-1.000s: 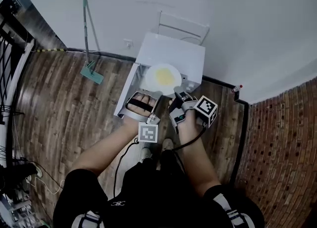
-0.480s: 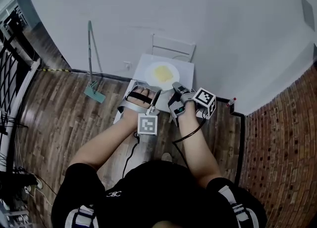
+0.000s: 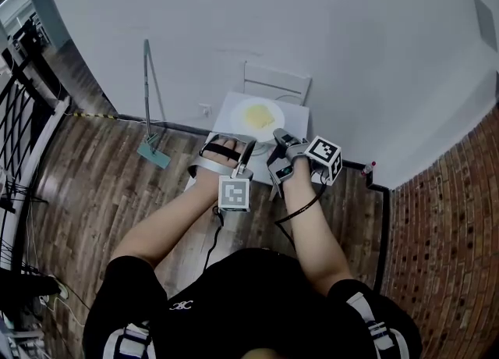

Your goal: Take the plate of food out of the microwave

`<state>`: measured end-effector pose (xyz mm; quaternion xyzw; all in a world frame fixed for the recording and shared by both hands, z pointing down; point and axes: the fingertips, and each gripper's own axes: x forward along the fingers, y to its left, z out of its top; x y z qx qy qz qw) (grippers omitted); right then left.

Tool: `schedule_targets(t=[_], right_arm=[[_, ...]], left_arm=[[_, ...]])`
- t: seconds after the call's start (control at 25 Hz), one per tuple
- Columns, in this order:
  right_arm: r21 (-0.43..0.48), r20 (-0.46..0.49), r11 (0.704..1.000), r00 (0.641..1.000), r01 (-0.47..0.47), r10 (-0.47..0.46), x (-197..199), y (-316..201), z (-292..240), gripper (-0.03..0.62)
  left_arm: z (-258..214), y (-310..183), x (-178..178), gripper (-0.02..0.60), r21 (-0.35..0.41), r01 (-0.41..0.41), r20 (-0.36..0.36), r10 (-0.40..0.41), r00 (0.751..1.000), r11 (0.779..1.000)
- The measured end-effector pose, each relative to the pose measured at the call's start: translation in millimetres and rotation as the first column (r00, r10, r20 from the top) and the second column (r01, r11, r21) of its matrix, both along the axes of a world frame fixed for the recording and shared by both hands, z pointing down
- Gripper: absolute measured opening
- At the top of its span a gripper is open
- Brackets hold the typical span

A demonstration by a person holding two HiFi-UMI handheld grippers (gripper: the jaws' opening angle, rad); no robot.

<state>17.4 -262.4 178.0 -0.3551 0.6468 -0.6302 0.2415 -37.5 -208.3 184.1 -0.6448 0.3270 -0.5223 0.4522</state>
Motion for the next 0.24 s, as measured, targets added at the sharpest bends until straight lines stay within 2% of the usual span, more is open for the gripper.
schedule_targets(t=[0.24], right_arm=[[-0.002,0.009,1.000,1.000,0.008,-0.008,0.4,-6.5,8.3,0.020]], left_arm=[[6.2,-7.1,0.5,0.009,0.014,-0.001,0.021,0.001,1.000,1.000]])
